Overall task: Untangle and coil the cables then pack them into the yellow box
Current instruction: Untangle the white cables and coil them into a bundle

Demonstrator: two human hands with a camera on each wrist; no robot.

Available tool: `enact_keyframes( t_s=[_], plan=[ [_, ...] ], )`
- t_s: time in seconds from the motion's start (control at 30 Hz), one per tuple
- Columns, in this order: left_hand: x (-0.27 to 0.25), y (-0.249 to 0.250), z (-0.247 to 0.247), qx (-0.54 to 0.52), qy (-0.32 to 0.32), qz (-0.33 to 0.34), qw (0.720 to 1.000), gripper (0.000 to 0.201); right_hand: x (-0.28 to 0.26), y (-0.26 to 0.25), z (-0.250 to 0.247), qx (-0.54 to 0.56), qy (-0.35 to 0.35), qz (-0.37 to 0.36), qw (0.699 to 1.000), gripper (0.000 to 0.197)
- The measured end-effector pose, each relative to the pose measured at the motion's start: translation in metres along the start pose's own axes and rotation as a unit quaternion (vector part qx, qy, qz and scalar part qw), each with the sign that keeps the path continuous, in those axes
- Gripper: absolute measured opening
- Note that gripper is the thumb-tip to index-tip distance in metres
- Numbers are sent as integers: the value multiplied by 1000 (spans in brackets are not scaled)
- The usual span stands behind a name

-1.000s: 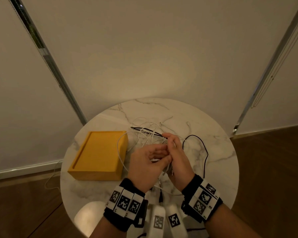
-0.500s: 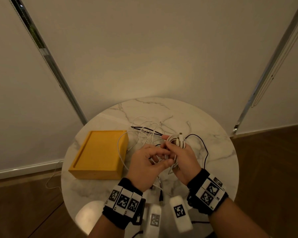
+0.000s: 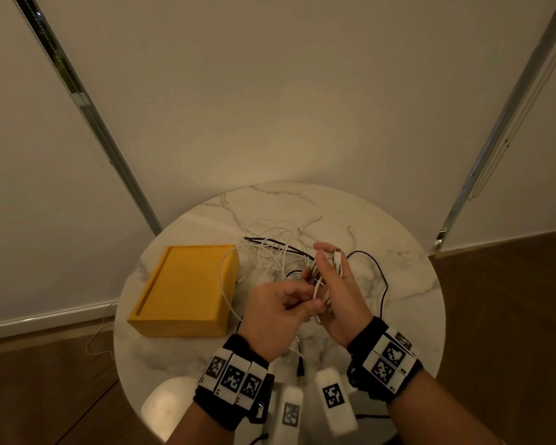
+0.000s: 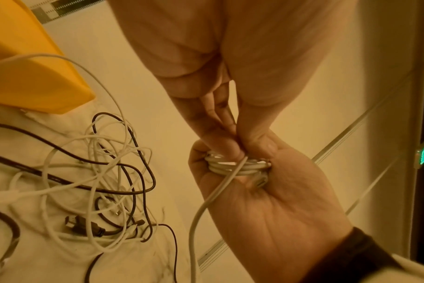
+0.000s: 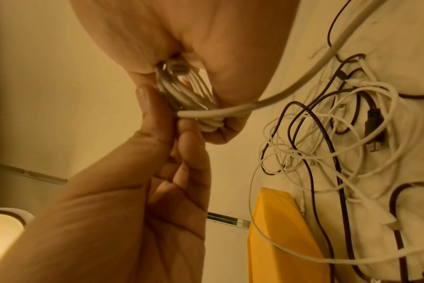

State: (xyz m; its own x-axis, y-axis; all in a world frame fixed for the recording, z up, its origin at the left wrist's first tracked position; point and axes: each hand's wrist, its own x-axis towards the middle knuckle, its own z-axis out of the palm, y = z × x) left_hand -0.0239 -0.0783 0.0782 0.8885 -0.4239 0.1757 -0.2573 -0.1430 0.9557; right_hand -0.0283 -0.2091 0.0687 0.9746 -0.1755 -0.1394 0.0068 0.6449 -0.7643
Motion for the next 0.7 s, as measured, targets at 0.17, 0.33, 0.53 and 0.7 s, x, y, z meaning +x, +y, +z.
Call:
enact_keyframes(
  t_s=[0.17, 0.33, 0.53, 0.7],
  plan=[
    [3, -3, 3, 48, -6, 21, 999, 12, 1, 7, -3, -14, -34, 25, 999, 42],
    [3, -5, 5, 71, -38, 39, 996, 17, 3, 4, -6, -2, -38, 45, 998, 17],
    [3, -9, 5, 44, 1, 3, 999, 10, 4, 0, -11, 40, -38, 107, 993, 35],
    [2, -4, 5, 67, -12, 11, 998, 4, 3, 0, -9, -27, -41, 97, 994, 31]
  ],
)
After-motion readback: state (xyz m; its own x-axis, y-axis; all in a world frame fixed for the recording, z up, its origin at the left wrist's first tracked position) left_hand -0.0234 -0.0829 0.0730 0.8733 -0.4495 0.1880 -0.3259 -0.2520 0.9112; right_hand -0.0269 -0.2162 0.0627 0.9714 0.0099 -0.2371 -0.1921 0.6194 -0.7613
